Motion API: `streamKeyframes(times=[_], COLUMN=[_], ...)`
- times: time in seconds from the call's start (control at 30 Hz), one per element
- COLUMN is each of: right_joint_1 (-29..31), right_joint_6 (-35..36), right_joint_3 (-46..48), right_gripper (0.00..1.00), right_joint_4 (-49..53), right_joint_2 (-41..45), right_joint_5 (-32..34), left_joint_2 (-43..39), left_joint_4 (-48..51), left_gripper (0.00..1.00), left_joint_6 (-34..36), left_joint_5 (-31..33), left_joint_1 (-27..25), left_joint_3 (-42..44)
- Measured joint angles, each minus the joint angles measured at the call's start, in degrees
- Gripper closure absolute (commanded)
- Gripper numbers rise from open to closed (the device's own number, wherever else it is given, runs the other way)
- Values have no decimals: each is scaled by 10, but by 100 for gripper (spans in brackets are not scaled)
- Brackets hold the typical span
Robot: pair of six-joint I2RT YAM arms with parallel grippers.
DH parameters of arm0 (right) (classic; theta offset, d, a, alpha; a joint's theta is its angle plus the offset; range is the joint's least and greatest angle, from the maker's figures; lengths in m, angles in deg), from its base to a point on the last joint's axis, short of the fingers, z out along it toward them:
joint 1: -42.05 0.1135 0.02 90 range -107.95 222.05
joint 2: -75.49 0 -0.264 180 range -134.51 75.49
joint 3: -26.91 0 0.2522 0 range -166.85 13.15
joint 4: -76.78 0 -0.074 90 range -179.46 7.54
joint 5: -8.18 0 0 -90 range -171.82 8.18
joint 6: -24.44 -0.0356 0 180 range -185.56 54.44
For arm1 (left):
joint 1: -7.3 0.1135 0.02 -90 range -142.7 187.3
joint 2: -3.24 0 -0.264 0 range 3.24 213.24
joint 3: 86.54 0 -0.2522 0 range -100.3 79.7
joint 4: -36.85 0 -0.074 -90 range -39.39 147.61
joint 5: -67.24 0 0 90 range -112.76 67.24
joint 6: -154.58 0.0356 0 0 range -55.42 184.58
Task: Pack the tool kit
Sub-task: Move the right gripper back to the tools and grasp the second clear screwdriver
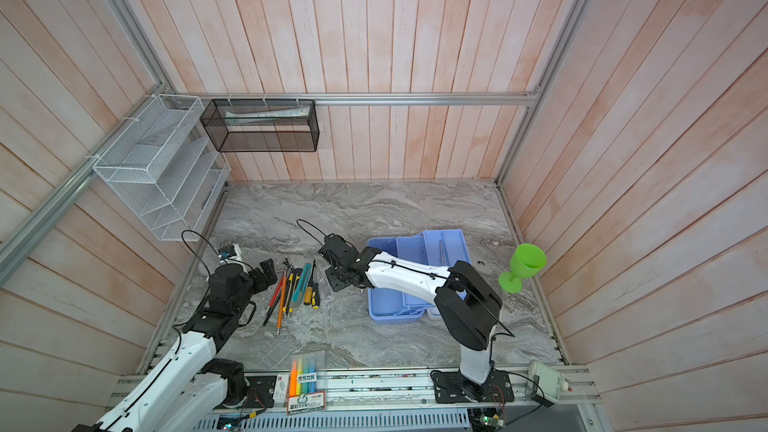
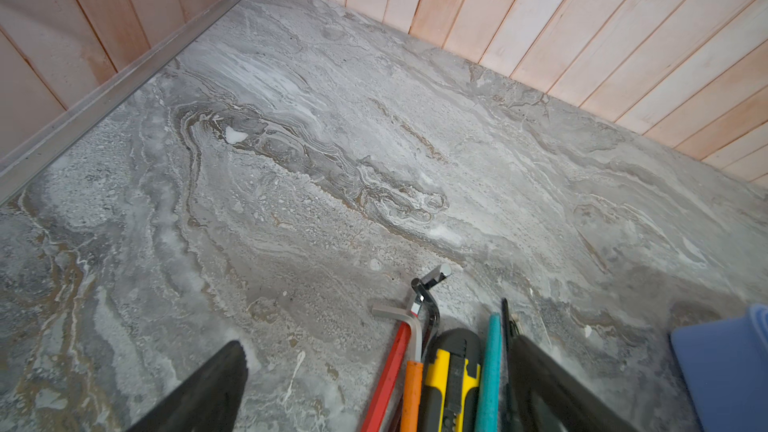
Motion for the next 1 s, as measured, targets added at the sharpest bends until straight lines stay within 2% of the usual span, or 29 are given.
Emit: streamKeyframes(times=[0.43, 1.0], right_joint_1=[21, 30], right_joint_6=[0, -9], right_joint_3=[-74, -84], right_gripper=[64, 66], right_joint_4=[-20, -19], right_joint_2=[-120, -146], right_joint_5=[-50, -32], left_joint_2=[0, -2], left_joint_4=[0, 0], left_gripper=[0, 0], left_joint_6=[0, 0], left_joint_5=[0, 0], left_joint_1=[0, 1], left_joint_3=[0, 0])
